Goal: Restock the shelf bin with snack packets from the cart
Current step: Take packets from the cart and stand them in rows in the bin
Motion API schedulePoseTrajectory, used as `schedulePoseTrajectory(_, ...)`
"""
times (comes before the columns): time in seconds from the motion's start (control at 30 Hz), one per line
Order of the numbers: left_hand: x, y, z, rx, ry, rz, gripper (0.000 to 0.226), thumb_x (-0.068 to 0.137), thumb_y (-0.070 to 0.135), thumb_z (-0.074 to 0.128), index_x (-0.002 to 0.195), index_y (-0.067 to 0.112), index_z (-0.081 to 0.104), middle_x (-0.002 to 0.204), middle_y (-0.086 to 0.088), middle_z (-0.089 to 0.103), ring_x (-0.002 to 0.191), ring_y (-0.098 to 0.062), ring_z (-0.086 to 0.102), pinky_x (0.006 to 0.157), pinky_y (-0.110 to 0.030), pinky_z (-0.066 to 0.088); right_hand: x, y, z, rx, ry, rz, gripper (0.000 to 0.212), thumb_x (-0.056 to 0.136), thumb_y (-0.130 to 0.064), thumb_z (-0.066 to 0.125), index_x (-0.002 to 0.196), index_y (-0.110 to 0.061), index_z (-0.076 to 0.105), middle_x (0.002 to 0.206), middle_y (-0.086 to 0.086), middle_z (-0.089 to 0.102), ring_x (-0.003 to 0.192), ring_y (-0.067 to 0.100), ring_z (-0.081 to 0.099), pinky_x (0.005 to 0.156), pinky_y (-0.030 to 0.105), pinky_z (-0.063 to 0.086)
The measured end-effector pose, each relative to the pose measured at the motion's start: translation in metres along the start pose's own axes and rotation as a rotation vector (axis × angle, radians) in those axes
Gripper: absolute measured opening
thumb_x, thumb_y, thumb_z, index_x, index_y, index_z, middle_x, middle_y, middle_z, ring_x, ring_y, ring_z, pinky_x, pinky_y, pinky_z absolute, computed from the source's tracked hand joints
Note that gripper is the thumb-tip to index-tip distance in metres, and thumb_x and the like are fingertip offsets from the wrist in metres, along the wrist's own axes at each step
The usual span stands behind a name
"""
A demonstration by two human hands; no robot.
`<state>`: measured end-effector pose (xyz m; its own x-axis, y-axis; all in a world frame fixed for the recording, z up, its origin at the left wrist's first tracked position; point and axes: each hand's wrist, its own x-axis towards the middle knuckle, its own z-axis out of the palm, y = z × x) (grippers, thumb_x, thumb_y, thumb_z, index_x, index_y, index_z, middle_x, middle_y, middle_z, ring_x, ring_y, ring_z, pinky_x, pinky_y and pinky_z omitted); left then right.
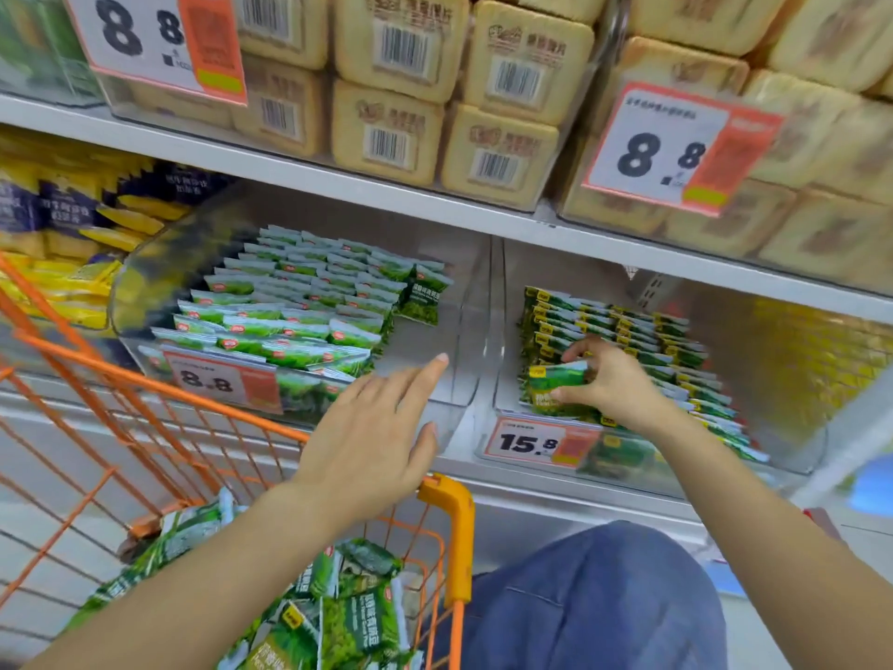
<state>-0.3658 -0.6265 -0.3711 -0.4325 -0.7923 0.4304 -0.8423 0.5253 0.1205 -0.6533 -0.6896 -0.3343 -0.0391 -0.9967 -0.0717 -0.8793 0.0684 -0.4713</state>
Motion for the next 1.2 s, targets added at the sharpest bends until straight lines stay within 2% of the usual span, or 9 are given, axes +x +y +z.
schedulePoseTrajectory(0.13, 0.0, 0.001, 0.0, 0.023, 0.009, 0.009, 0.063, 0.09, 0.034, 0.037, 0.147, 0.006, 0.035, 0.1, -0.004, 0.063, 0.083, -0.023, 0.059, 0.082, -0.037, 0.048, 0.008, 0.009, 0.0, -0.249, 0.008, -0.054, 0.035, 0.075, -0.039, 0.078, 0.101, -0.028, 0.058, 0.109, -0.003, 0.065, 0.093, 0.025, 0.063, 0.084, 0.038, 0.05)
schedulePoseTrajectory(0.37, 0.0, 0.0, 0.002, 0.025, 0.001, 0.004, 0.062, 0.091, 0.034, 0.034, 0.147, 0.006, 0.035, 0.091, -0.003, 0.065, 0.083, -0.024, 0.059, 0.084, -0.039, 0.048, 0.008, 0.011, 0.002, 0.042, 0.156, -0.13, 0.018, 0.077, -0.022, 0.079, 0.071, -0.023, 0.062, 0.081, -0.009, 0.067, 0.083, 0.006, 0.061, 0.075, 0.026, 0.043)
schedulePoseTrajectory(0.53, -0.001, 0.001, 0.001, 0.031, 0.009, 0.005, 0.06, 0.091, 0.033, 0.036, 0.144, 0.005, 0.041, 0.087, -0.003, 0.065, 0.081, -0.024, 0.06, 0.082, -0.038, 0.05, 0.013, 0.015, 0.001, -0.197, -0.015, -0.128, 0.028, 0.079, -0.026, 0.077, 0.1, -0.032, 0.059, 0.103, -0.006, 0.065, 0.102, 0.013, 0.061, 0.081, 0.029, 0.049)
schedulePoseTrajectory(0.63, 0.0, 0.0, 0.001, 0.026, 0.012, 0.002, 0.058, 0.09, 0.033, 0.036, 0.14, 0.006, 0.046, 0.089, -0.003, 0.066, 0.082, -0.024, 0.06, 0.082, -0.038, 0.05, 0.013, 0.005, -0.005, -0.374, -0.122, -0.115, 0.041, 0.08, -0.034, 0.075, 0.117, -0.028, 0.061, 0.1, -0.007, 0.062, 0.092, 0.015, 0.061, 0.077, 0.031, 0.05)
schedulePoseTrajectory(0.7, 0.0, 0.0, 0.002, 0.014, 0.015, 0.009, 0.056, 0.09, 0.032, 0.036, 0.138, 0.007, 0.048, 0.09, -0.003, 0.066, 0.083, -0.024, 0.06, 0.082, -0.039, 0.05, 0.014, 0.0, -0.007, -0.493, -0.175, -0.135, 0.04, 0.082, -0.036, 0.073, 0.118, -0.021, 0.065, 0.1, -0.005, 0.065, 0.085, 0.014, 0.06, 0.073, 0.029, 0.049)
schedulePoseTrajectory(0.9, -0.001, 0.0, 0.001, 0.019, 0.023, 0.009, 0.056, 0.089, 0.032, 0.036, 0.137, 0.007, 0.051, 0.089, -0.002, 0.065, 0.082, -0.023, 0.06, 0.081, -0.037, 0.05, 0.013, -0.007, -0.009, -0.413, 0.05, -0.182, 0.023, 0.086, -0.03, 0.07, 0.107, -0.02, 0.073, 0.1, -0.003, 0.072, 0.084, 0.014, 0.062, 0.072, 0.024, 0.043)
schedulePoseTrajectory(1.0, -0.001, -0.001, 0.002, 0.008, 0.026, 0.021, 0.054, 0.089, 0.033, 0.036, 0.135, 0.008, 0.054, 0.09, -0.001, 0.066, 0.083, -0.023, 0.06, 0.082, -0.037, 0.05, 0.015, -0.005, -0.001, -0.607, 0.051, -0.21, 0.024, 0.088, -0.033, 0.067, 0.109, -0.022, 0.071, 0.099, -0.006, 0.072, 0.088, 0.015, 0.065, 0.082, 0.027, 0.045)
schedulePoseTrajectory(1.1, 0.0, -0.002, 0.005, 0.013, 0.033, 0.014, 0.053, 0.089, 0.033, 0.036, 0.132, 0.009, 0.056, 0.09, -0.001, 0.066, 0.082, -0.022, 0.06, 0.082, -0.036, 0.049, 0.014, -0.004, 0.001, -0.638, 0.033, -0.193, 0.026, 0.088, -0.037, 0.065, 0.11, -0.023, 0.069, 0.098, -0.007, 0.071, 0.088, 0.015, 0.064, 0.079, 0.027, 0.045)
schedulePoseTrajectory(1.2, 0.001, -0.001, 0.0, -0.022, -0.045, 0.014, 0.054, 0.092, 0.036, 0.035, 0.138, 0.011, 0.049, 0.102, -0.002, 0.066, 0.094, -0.023, 0.06, 0.09, -0.036, 0.047, 0.006, -0.014, -0.005, -0.618, 0.158, -0.258, 0.033, 0.085, -0.049, 0.063, 0.107, -0.025, 0.068, 0.097, -0.006, 0.069, 0.088, 0.018, 0.064, 0.078, 0.032, 0.048)
